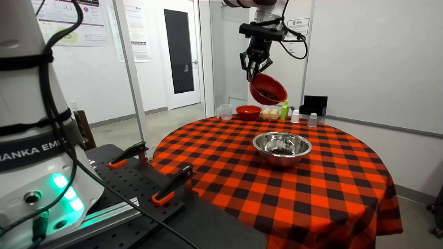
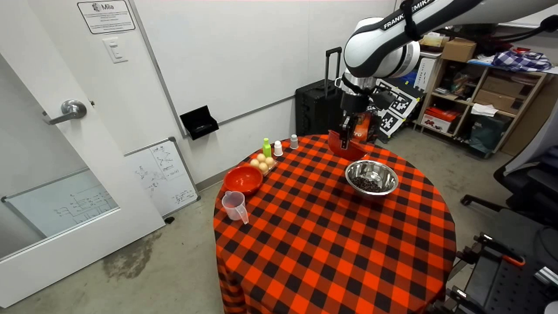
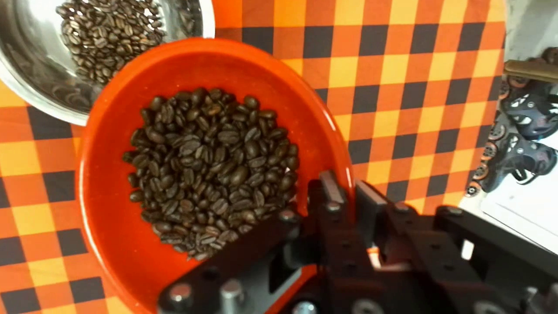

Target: Pour some of the things in the red bowl into the metal bowl

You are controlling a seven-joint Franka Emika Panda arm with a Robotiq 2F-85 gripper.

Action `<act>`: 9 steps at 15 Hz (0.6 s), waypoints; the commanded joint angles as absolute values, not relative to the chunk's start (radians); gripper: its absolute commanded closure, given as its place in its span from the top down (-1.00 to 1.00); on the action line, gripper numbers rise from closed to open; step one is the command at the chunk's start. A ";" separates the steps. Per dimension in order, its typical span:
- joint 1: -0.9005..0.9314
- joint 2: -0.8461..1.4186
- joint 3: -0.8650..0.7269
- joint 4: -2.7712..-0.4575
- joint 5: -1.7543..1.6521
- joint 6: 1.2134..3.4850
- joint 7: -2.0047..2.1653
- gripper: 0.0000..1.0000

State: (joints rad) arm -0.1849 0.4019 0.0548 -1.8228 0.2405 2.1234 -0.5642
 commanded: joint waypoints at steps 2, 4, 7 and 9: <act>-0.243 0.408 0.076 -1.822 0.389 2.103 -0.674 -0.96; -0.266 0.402 0.073 -1.847 0.450 2.106 -0.720 -0.96; -0.309 0.383 0.066 -1.905 0.545 2.109 -0.807 -0.96; -0.334 0.377 0.058 -1.936 0.599 2.103 -0.861 -0.96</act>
State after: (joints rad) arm -0.2966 0.4143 0.0600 -1.8800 0.5167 2.1231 -0.7764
